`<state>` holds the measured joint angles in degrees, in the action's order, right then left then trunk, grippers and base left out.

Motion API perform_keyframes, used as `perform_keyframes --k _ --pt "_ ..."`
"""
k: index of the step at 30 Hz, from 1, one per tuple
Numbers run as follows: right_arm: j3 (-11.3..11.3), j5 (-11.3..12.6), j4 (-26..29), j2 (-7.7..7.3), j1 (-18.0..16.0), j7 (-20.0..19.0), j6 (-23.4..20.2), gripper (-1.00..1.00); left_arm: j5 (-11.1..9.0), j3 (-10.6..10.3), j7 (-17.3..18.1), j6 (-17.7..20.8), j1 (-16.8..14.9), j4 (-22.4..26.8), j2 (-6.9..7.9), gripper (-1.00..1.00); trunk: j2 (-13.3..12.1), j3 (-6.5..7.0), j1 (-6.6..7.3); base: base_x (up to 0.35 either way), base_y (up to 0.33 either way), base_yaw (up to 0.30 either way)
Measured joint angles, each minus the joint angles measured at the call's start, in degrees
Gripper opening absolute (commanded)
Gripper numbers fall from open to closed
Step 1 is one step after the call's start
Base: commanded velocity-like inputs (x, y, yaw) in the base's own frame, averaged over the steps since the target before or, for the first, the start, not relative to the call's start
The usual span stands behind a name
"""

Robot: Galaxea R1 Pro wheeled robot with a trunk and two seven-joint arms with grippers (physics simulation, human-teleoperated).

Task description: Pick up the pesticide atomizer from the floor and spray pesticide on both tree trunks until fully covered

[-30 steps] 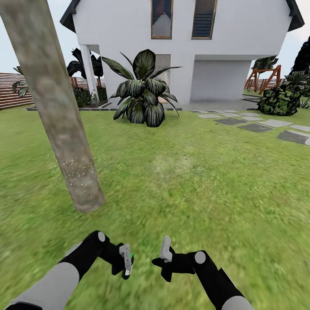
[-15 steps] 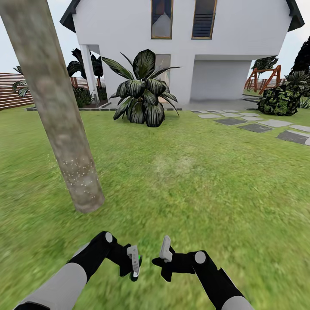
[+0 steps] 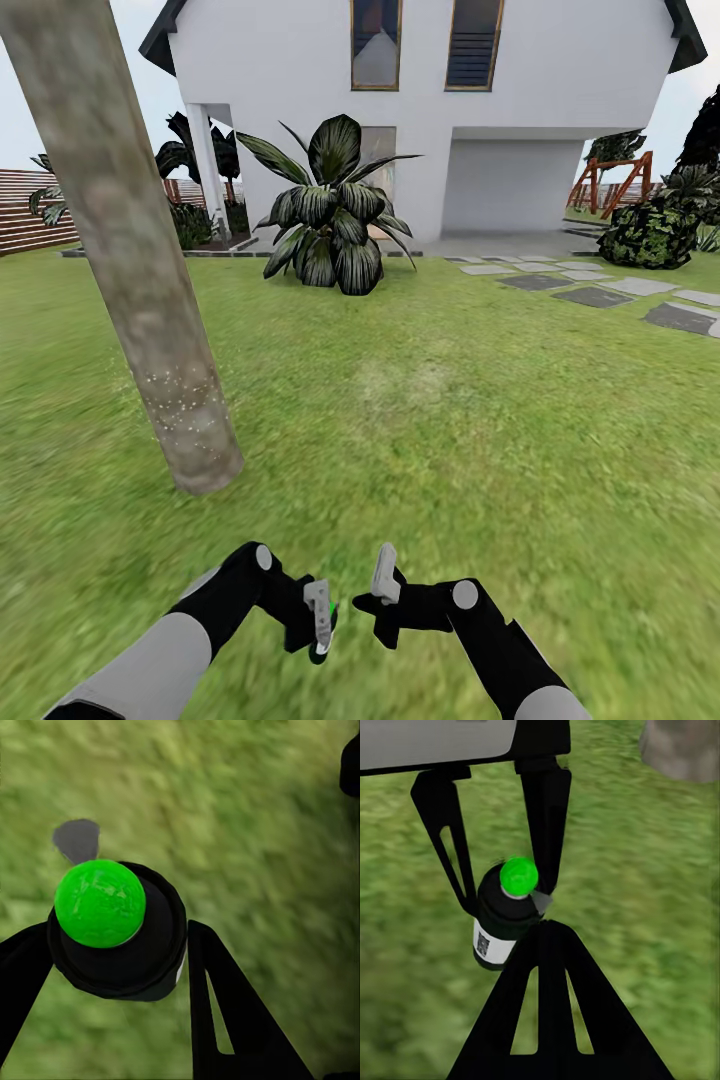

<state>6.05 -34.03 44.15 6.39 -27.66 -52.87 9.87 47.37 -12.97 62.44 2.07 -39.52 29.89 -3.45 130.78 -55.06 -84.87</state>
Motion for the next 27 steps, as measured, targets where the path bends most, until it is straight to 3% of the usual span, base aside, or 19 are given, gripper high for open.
perform_keyframes --k 6,12,27 --pt "0.0 0.0 0.01 0.0 0.0 0.0 0.0 -1.0 -0.36 0.06 -0.16 -0.58 -0.01 0.07 -0.49 -1.0 0.0 0.0 0.0 0.0 0.0 0.0" --pt "0.0 0.0 0.01 0.0 0.0 0.0 0.0 -1.0 -2.38 0.1 -0.15 -1.8 -0.01 0.0 -0.5 -1.0 0.0 0.0 0.0 0.0 0.0 0.0" --pt "-0.04 0.0 0.01 -0.09 0.0 0.0 0.0 -1.0 -3.51 0.13 0.16 -2.56 -0.01 0.0 -1.28 -1.0 0.0 0.0 0.0 0.0 0.0 0.0"
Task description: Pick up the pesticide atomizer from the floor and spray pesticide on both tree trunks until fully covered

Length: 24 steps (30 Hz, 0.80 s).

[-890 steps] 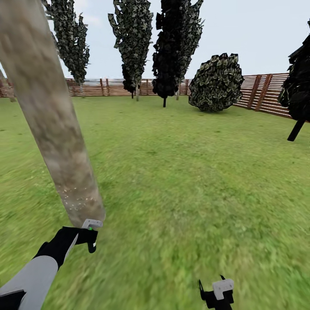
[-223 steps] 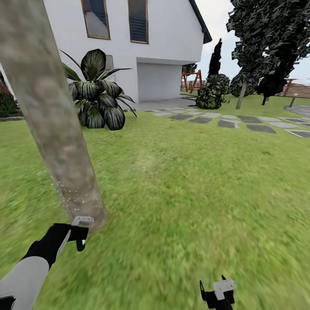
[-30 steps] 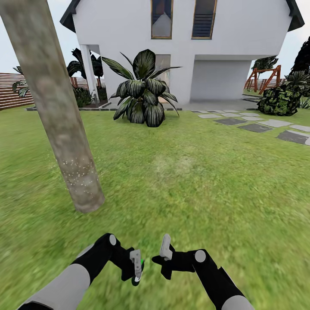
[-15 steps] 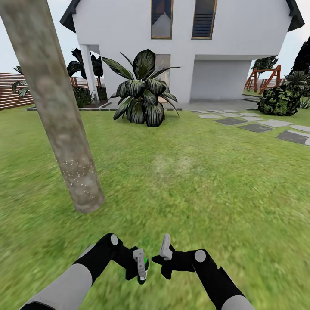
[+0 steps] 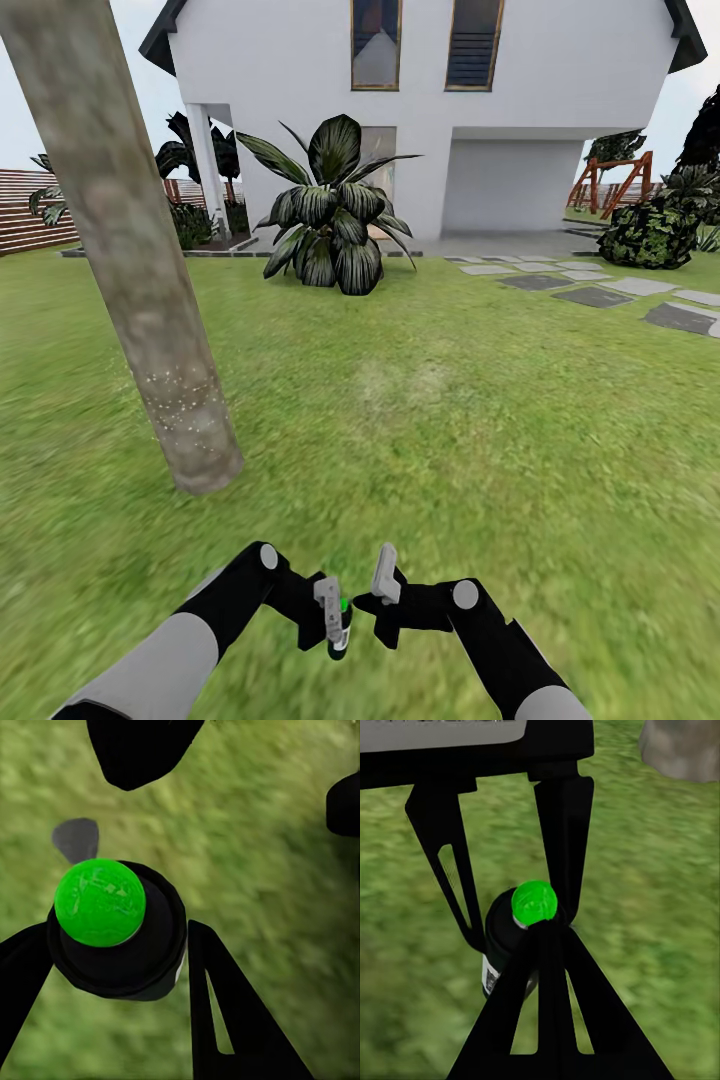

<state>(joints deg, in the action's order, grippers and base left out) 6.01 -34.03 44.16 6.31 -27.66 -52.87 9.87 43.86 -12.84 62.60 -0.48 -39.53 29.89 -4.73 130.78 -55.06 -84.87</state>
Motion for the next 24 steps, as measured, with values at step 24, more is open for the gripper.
perform_keyframes --k 24 --pt "-0.05 -0.04 -0.08 0.0 0.0 0.0 0.03 -1.0 -3.17 -0.09 0.15 -0.16 0.0 0.0 -0.36 -1.0 0.0 0.0 0.0 0.0 0.0 0.0"
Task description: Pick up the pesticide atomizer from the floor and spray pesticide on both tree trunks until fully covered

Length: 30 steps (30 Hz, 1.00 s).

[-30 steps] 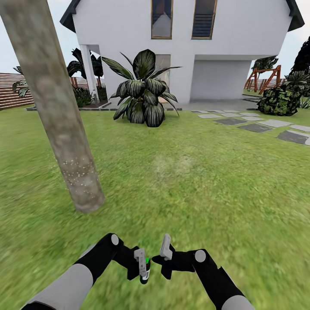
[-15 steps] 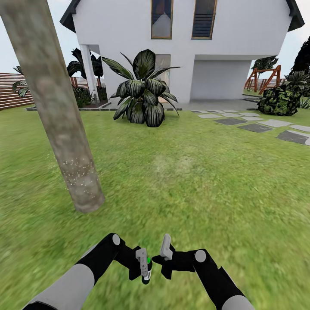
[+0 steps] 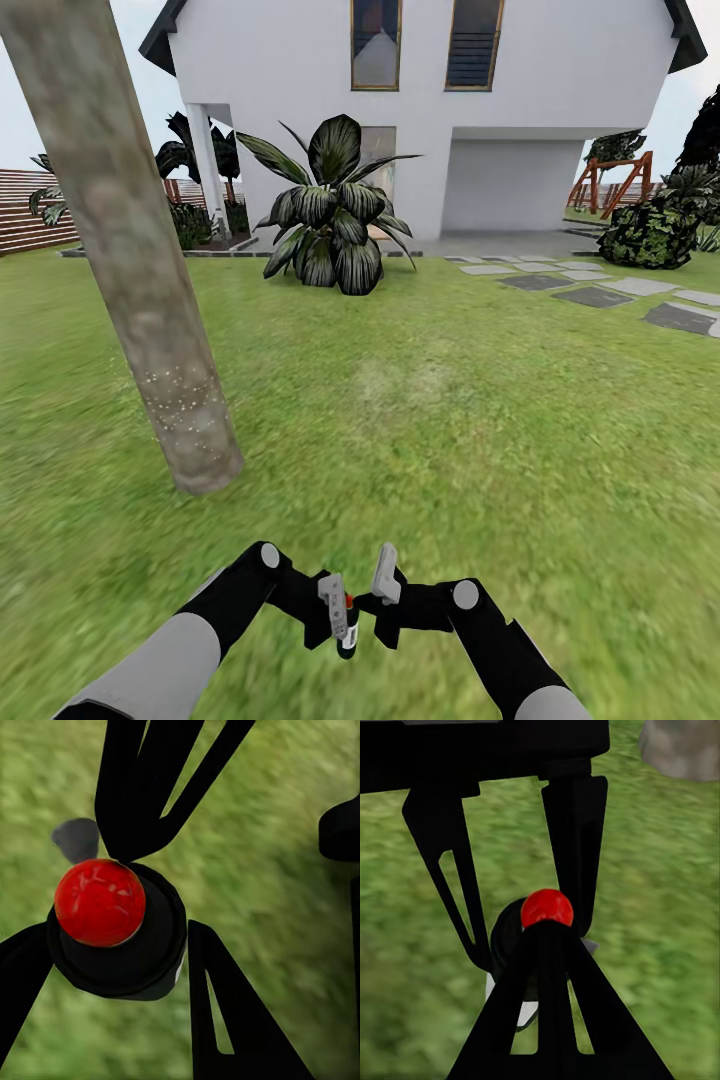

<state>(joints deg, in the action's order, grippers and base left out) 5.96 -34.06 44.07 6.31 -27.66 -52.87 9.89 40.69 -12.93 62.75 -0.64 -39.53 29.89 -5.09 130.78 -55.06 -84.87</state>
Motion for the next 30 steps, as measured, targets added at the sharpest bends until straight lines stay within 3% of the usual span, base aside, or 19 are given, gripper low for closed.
perform_keyframes --k 7,13,19,24,25,29,30 --pt "0.0 -0.01 0.0 0.0 0.0 0.0 0.01 -1.0 0.26 -0.17 -0.26 0.01 0.0 -0.51 0.31 -1.0 0.0 0.0 0.0 0.0 0.0 0.0" --pt "0.0 0.02 0.0 0.0 0.0 0.0 0.03 -1.0 0.83 -0.32 -0.5 0.0 0.0 -2.68 2.09 -1.0 0.0 0.0 0.0 0.0 0.0 0.0" --pt "0.0 -0.05 -0.06 0.0 0.0 0.0 0.07 -1.0 1.06 -0.1 -0.48 0.07 0.0 -2.93 5.78 -1.0 0.0 0.0 0.0 0.0 0.0 0.0" --pt "-0.28 -0.12 -0.34 -0.23 0.0 0.05 0.07 -1.0 0.73 0.2 -0.56 0.09 0.0 -3.08 11.11 -1.0 0.0 0.0 0.0 0.0 0.0 0.0" --pt "-0.36 -0.13 -0.43 -0.33 0.0 0.07 0.07 1.0 0.71 0.23 -0.57 0.12 -0.01 -3.1 12.37 -1.0 0.0 0.0 0.0 0.0 0.0 0.0" --pt "-0.45 -0.16 -0.53 -0.58 0.04 0.17 0.1 1.0 0.31 0.44 -1.12 0.21 0.21 -3.14 15.23 -1.0 0.0 0.0 0.0 0.0 0.0 0.0" --pt "-0.49 -0.19 -0.54 -0.68 0.07 0.51 0.12 1.0 -0.06 0.77 -3.31 0.28 0.92 -3.12 15.41 -1.0 0.0 0.0 0.0 0.0 0.0 0.0"
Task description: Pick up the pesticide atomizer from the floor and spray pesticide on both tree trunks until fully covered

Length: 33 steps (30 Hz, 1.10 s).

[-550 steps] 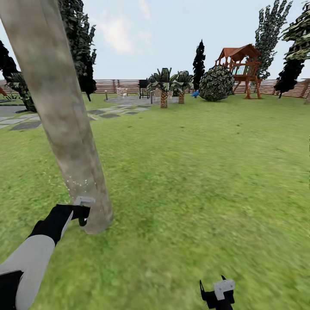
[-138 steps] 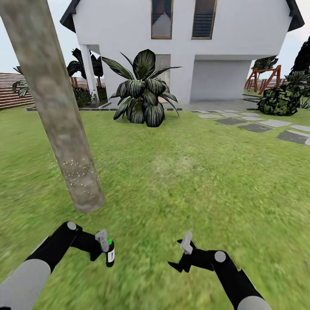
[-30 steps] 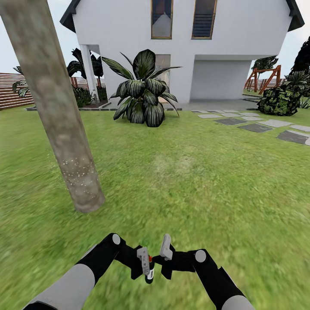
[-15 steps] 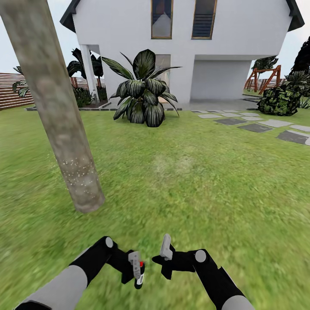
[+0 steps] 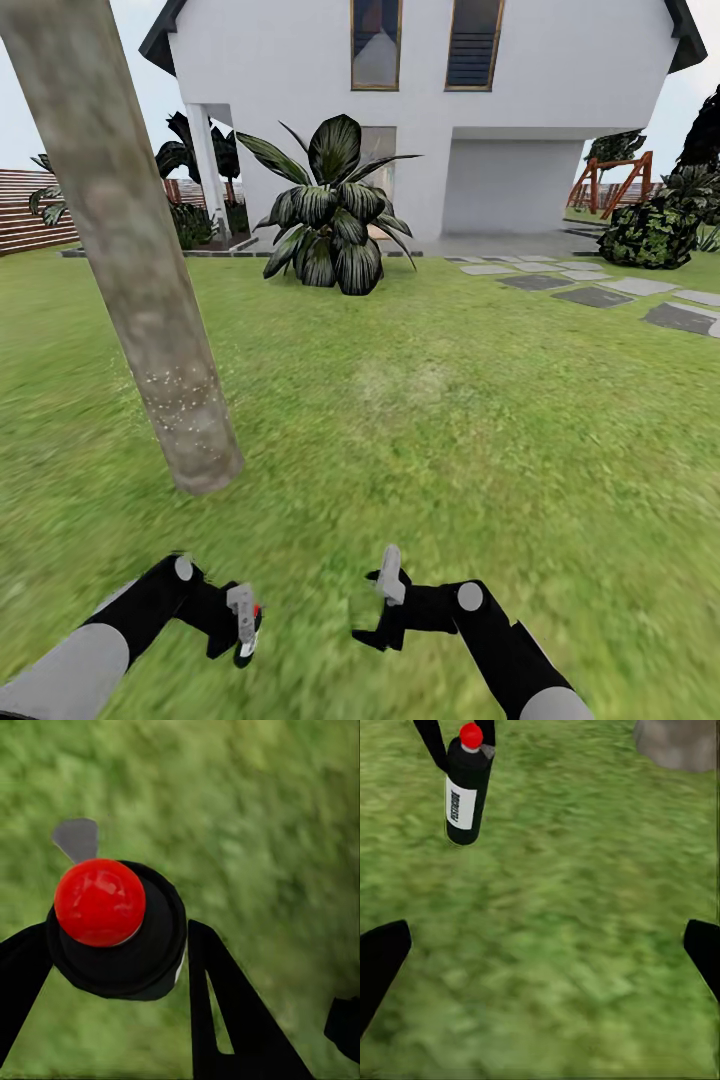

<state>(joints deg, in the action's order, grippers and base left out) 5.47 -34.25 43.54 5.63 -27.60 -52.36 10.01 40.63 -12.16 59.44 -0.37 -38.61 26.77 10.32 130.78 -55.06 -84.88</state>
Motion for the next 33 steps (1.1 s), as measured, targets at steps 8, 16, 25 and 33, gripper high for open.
perform_keyframes --k 8,16,25,33 --pt "-13.26 0.01 -18.18 -3.97 0.36 25.22 3.32 1.0 -22.04 12.64 -24.47 -0.24 9.94 -0.04 -0.05 -1.0 0.0 -0.02 0.0 0.0 0.0 0.0" --pt "-17.76 0.37 -32.45 -4.14 3.66 58.19 22.09 1.0 -36.23 18.37 -47.32 -14.07 15.31 -8.73 -0.53 -1.0 0.0 -0.01 0.0 0.0 0.0 0.0" --pt "-17.96 3.71 -35.87 -2.17 4.85 70.2 27.47 1.0 -39.0 18.94 -52.11 -18.13 15.62 -18.99 -3.56 -1.0 0.0 0.0 0.0 0.0 0.0 0.0" --pt "-17.86 5.33 -35.92 -2.18 4.97 70.11 27.49 1.0 -38.82 19.13 -52.1 -18.12 16.5 -19.22 -3.31 -1.0 0.0 0.05 0.0 0.0 0.0 -0.079"
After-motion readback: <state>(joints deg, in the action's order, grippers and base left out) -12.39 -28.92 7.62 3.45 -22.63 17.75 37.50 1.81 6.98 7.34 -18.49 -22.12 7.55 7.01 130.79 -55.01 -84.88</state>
